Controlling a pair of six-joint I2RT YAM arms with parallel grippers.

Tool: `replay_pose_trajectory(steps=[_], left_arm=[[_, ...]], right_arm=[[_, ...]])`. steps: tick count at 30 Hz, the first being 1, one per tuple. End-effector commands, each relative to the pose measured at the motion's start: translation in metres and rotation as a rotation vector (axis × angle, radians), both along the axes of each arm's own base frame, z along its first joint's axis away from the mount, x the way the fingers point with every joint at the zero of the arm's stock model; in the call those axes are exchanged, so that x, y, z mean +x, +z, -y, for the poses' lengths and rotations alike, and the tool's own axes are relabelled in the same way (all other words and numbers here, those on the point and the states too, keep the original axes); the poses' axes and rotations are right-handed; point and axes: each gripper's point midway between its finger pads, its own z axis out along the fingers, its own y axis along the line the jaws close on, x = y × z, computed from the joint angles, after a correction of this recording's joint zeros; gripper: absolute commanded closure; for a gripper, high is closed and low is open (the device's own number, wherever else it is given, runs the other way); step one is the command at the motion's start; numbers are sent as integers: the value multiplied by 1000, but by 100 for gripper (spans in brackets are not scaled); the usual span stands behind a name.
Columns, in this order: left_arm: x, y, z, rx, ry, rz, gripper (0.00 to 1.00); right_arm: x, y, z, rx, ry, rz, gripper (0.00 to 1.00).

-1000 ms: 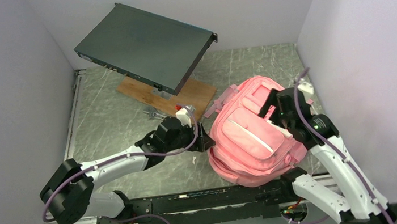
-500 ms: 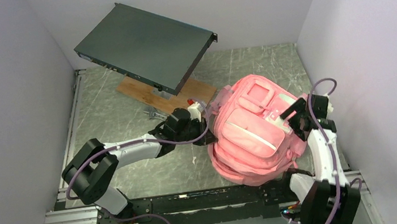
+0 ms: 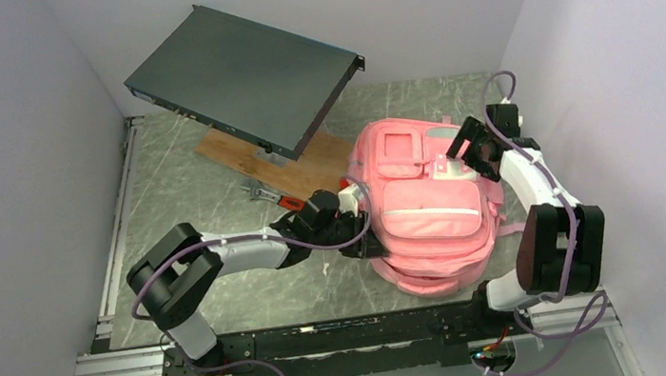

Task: Pack the student bag
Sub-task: Adjust the student bag at the center of the board.

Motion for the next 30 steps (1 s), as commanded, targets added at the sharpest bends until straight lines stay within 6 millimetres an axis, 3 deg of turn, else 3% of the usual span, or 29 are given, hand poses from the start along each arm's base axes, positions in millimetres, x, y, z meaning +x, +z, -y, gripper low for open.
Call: replay_pose_trajectory(steps=[1, 2, 6, 9, 12, 13, 15, 18, 20, 23, 25, 27, 30], left_arm=[[5, 51, -13, -101, 0, 160, 43], [7, 53, -23, -97, 22, 190, 38], [23, 68, -66, -110, 146, 337, 32], [45, 69, -98, -59, 315, 446, 26], [62, 65, -118, -38, 441, 433, 19], [66, 61, -120, -37, 454, 414, 20], [75, 48, -121, -20, 467, 365, 25], [82, 38, -118, -43, 447, 311, 35], [86, 32, -113, -75, 430, 324, 38], [91, 34, -99, -103, 353, 396, 41], [93, 35, -92, -114, 302, 477, 38], [97, 34, -94, -126, 307, 607, 34], [102, 40, -100, -156, 327, 766, 28]], right_arm=[[-4, 54, -9, -203, 90, 91, 8], [-10, 61, -17, -244, 117, 100, 7], [-35, 84, -80, -287, 329, 188, 6], [-55, 89, -111, -224, 454, 222, 6], [-72, 88, -137, -122, 563, 233, 6], [-79, 86, -150, -75, 622, 228, 6], [-88, 80, -157, -80, 655, 192, 6], [-91, 76, -132, -204, 585, 142, 6], [-94, 83, -128, -230, 596, 152, 6], [-106, 87, -160, -92, 724, 182, 9], [-116, 86, -184, 17, 810, 199, 15], [-125, 83, -204, 90, 875, 213, 17], [-130, 78, -217, 136, 921, 217, 17]])
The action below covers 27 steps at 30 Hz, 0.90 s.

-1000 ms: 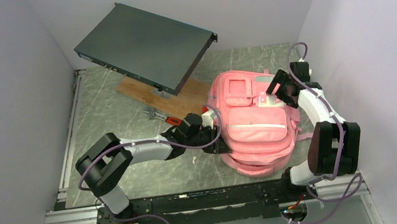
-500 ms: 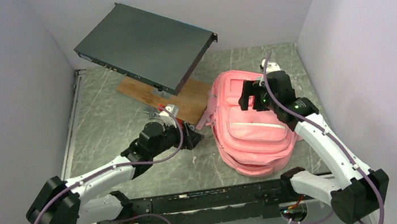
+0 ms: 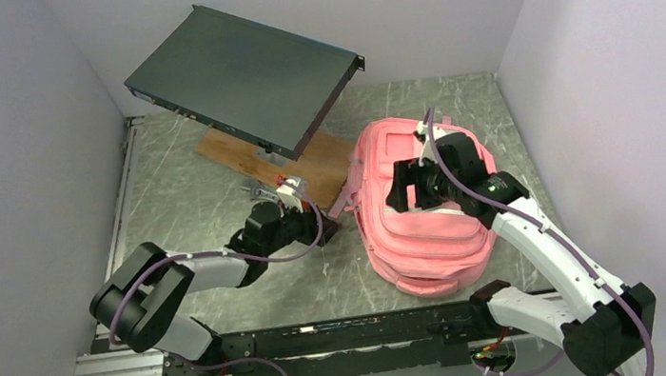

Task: Pack the student bag
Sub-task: Adjust the student bag at the center of the board, then zip the student bag at the center of the board.

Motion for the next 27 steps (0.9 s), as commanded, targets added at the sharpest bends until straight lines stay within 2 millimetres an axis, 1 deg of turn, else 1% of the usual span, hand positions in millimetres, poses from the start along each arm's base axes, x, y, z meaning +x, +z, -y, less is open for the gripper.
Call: replay_pose_trajectory(steps=[1, 3, 4, 6, 8, 9, 10, 12, 15, 17, 20, 22, 23, 27], left_arm=[[12, 40, 7, -61, -38, 355, 27], [16, 31, 17, -50, -80, 350, 28], [18, 28, 23, -60, -111, 331, 30], [22, 25, 29, -96, -120, 306, 33], [22, 27, 32, -148, -117, 320, 32], [24, 20, 33, -161, -111, 306, 31], [27, 18, 33, -176, -101, 292, 29], [34, 10, 33, -221, -70, 223, 29], [44, 6, 34, -318, -30, 100, 33], [50, -6, 35, -337, 9, 7, 33], [54, -8, 33, -405, 49, -70, 34], [58, -16, 32, -434, 68, -146, 35], [61, -19, 35, -443, 66, -186, 35], [61, -31, 42, -486, 56, -293, 37]], right_arm=[[-12, 6, -33, 122, 139, -5, 17], [-13, 5, -35, 114, 160, -10, 17], [-13, 5, -36, 112, 169, -8, 18], [-13, 7, -36, 110, 180, 1, 18], [-14, 10, -37, 111, 189, 8, 18], [-14, 11, -38, 114, 193, 10, 18], [-14, 11, -38, 117, 195, 11, 18], [-16, 11, -39, 123, 201, 10, 18], [-18, 10, -39, 124, 207, 12, 18], [-18, 11, -38, 122, 204, 18, 18], [-18, 14, -37, 120, 204, 27, 18], [-18, 17, -38, 124, 204, 32, 18], [-18, 18, -38, 125, 204, 35, 18], [-17, 20, -37, 126, 201, 44, 18]])
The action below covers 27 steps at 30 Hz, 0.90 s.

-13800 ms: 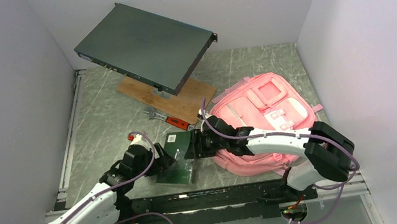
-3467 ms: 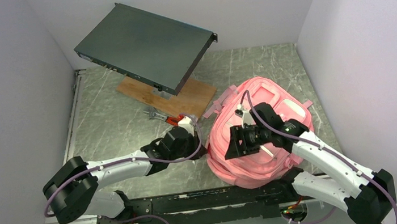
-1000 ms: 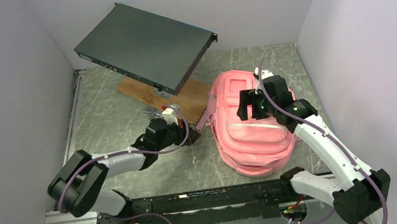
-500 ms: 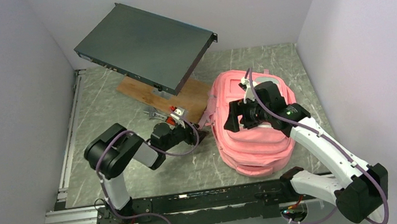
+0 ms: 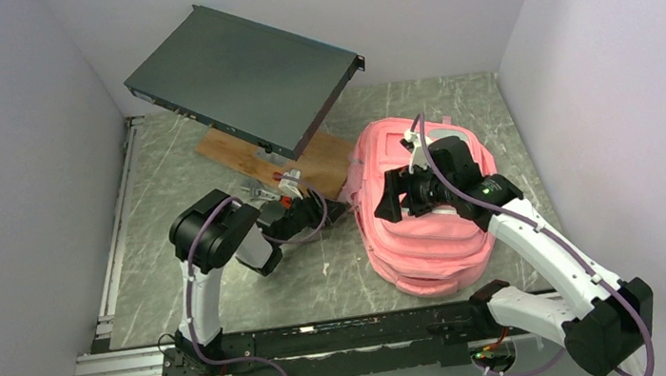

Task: Pack the student bag
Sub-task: Zip the student bag at the center of the board.

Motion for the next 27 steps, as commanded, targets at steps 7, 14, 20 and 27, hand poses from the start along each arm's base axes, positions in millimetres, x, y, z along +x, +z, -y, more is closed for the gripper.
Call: replay_pose_trajectory(steps=[7, 14, 20, 27], left_arm=[[4, -18, 0, -34, 27, -180, 39], [-2, -7, 10, -83, -33, -174, 54], [-2, 2, 16, -131, -67, -169, 66], [-8, 9, 14, -189, -80, -147, 61]], right_arm=[[2, 20, -4, 32, 21, 71, 18], [2, 19, -4, 30, 19, 70, 18], [3, 19, -3, 28, 16, 77, 18], [3, 17, -3, 22, 16, 78, 19]])
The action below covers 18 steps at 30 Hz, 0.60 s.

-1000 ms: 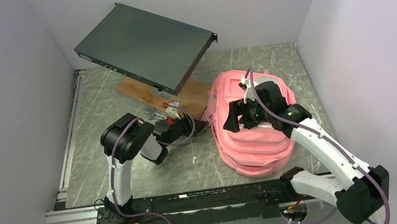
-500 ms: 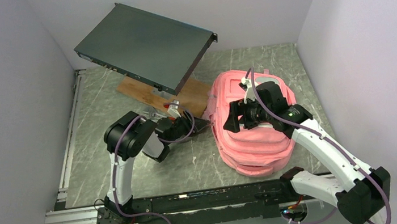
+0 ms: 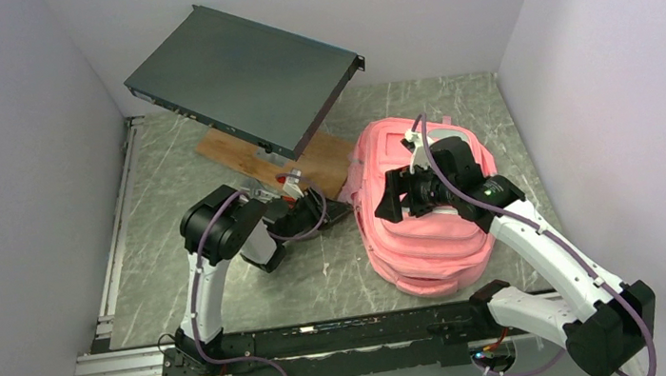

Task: Pack the student bag
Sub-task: Zip the student bag at the center of the board.

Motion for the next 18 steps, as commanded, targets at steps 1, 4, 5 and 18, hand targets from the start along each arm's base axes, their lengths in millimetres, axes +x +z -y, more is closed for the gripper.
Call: replay_pose_trajectory(steps=[1, 4, 5, 18], left_arm=[[-3, 21, 4, -101, -28, 66, 59], [-2, 22, 7, -134, -39, 55, 60], [-2, 22, 7, -141, -36, 52, 60], [-3, 29, 1, -124, -19, 102, 88]], right_arm=[[4, 13, -3, 17, 15, 65, 19], [3, 12, -3, 16, 16, 62, 19], [3, 13, -2, 15, 16, 63, 19], [4, 5, -1, 0, 10, 50, 19]])
